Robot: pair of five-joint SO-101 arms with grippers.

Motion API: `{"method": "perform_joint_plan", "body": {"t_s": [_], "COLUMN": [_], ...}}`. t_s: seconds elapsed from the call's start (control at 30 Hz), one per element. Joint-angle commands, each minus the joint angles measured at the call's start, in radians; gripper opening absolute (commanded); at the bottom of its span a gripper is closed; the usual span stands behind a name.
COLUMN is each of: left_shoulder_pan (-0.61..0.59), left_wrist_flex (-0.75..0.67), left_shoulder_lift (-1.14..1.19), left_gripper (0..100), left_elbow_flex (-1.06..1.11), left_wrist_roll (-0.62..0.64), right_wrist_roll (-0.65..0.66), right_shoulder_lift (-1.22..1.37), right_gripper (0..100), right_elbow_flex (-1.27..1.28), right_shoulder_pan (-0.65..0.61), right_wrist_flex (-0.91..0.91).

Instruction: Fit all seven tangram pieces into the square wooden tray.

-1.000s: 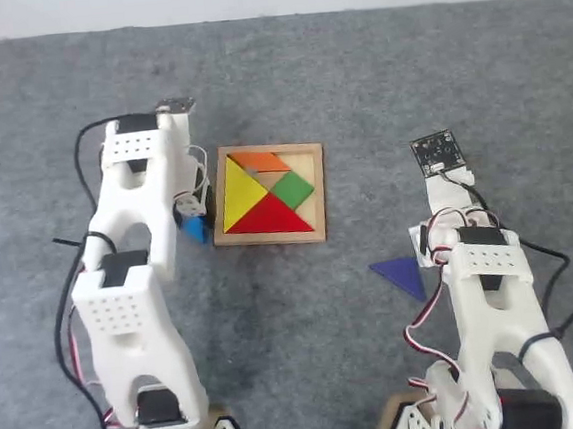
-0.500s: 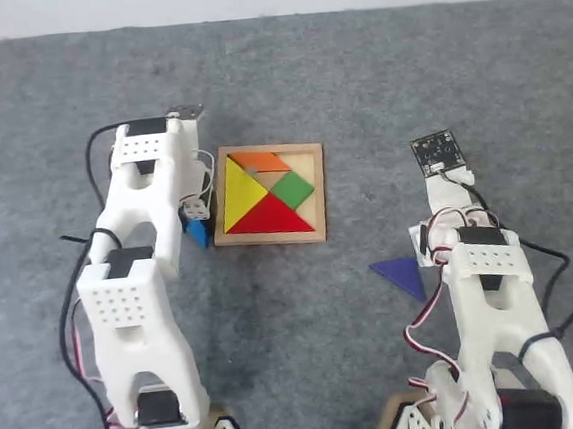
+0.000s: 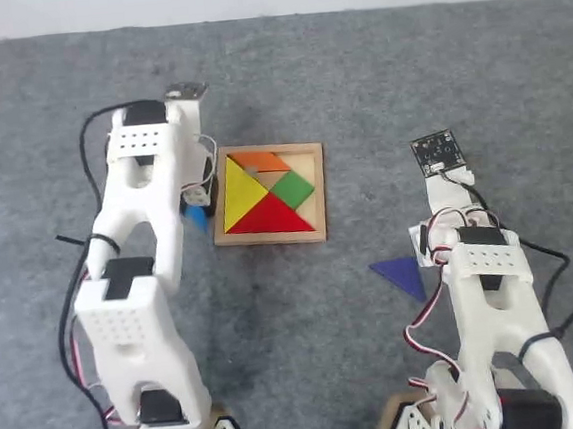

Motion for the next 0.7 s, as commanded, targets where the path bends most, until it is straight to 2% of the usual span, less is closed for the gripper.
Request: {"method": "perform_joint_plan", "body": {"t_s": [0.0, 0.13, 0.37, 0.5, 0.67], "left_shoulder_pan": [0.031, 0.080, 0.239, 0.313, 0.348], "left_wrist_flex": [0.034, 0.002, -0.048, -0.003, 0.135], "left_shoulder_lift": [-0.149, -0.158, -0.002, 0.137, 0.315], "left_gripper": [1, 1, 1, 1, 1], "left_elbow_flex": [-0.015, -0.038, -0.219, -0.420, -0.705], "left_wrist_roll": [-0.005, 0.005, 0.180, 0.235, 0.198], "right_wrist_roll": [0.008, 0.008, 0.005, 0.008, 0.008], "right_shoulder_lift": [-0.031, -0.031, -0.031, -0.031, -0.031], "right_gripper": [2.0, 2.0, 2.0, 2.0, 2.0], "right_elbow_flex": [-0.003, -0.003, -0.003, -0.003, -0.003], "right_shoulder_pan": [-0.008, -0.010, -0.010, -0.008, -0.010], "right_wrist_flex": [-0.019, -0.019, -0.019, -0.019, -0.019]}}
